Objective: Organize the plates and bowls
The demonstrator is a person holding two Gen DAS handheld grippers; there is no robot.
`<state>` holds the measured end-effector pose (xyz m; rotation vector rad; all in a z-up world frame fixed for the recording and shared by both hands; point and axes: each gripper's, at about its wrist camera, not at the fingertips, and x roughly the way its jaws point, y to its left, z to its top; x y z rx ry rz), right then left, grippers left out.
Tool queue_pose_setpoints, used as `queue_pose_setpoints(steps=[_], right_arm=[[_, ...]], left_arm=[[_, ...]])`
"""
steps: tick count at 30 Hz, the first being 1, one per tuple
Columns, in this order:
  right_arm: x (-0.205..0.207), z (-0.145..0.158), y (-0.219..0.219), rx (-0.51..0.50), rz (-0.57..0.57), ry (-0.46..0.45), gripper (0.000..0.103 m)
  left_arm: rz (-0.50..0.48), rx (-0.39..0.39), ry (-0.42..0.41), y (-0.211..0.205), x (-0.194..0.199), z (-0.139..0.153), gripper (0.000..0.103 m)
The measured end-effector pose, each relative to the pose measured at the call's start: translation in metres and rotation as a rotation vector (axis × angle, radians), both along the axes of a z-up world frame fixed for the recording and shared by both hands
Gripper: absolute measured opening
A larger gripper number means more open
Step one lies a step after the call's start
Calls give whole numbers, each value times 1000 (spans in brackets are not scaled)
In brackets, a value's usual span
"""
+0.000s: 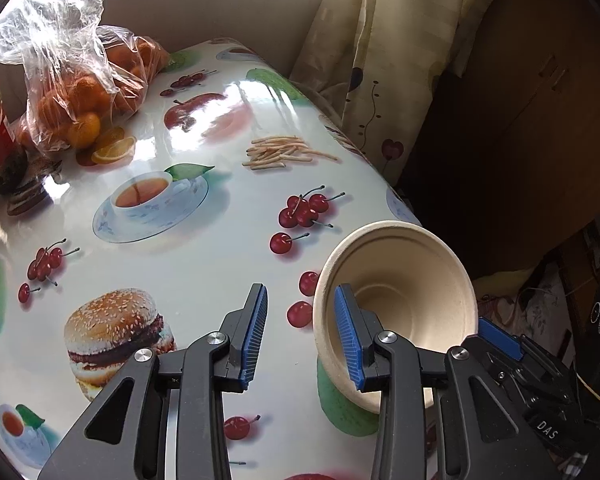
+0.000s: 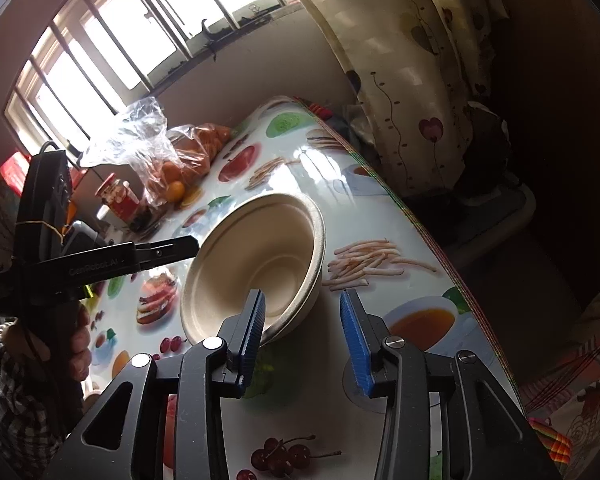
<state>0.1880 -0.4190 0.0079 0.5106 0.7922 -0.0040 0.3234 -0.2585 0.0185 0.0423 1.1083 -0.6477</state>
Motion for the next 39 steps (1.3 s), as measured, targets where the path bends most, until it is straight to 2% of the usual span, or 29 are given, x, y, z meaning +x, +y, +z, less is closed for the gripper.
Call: queue_pose_setpoints(steps=[7,17,26,39], right_arm=[[4,-1,0,2,6,8,31],[5,-2,1,6,14,7,25],[8,-1,2,3,20,6,19],[9,-1,1,-1,16,5,19]], left_arm=[[-7,-4,22,-6,2,-4,21],[-17,-6,38,-11,1,-7,8],[-12,-6,36,-12,1,-6,8],[-8,-11,39,-11,0,-5,8]])
